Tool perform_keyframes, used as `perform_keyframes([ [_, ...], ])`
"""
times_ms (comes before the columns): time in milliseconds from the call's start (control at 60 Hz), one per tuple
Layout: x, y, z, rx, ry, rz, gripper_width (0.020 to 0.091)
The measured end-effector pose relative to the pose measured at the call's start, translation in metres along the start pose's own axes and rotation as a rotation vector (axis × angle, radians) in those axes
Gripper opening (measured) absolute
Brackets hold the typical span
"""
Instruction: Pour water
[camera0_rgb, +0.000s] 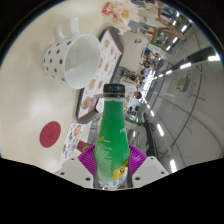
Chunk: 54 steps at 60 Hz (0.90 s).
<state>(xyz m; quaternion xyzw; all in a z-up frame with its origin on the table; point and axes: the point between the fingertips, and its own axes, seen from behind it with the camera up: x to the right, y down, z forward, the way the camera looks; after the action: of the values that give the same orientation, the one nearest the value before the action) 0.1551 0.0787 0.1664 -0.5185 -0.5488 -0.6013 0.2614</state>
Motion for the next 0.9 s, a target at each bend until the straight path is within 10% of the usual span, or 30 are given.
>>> perform_keyframes([
  [400,0.009,-0.014,0.001,-0.012,-0.008,-0.279,0.038],
  [900,-0.054,0.009,0.021,0.102,-0.17,1.659,0.0383],
])
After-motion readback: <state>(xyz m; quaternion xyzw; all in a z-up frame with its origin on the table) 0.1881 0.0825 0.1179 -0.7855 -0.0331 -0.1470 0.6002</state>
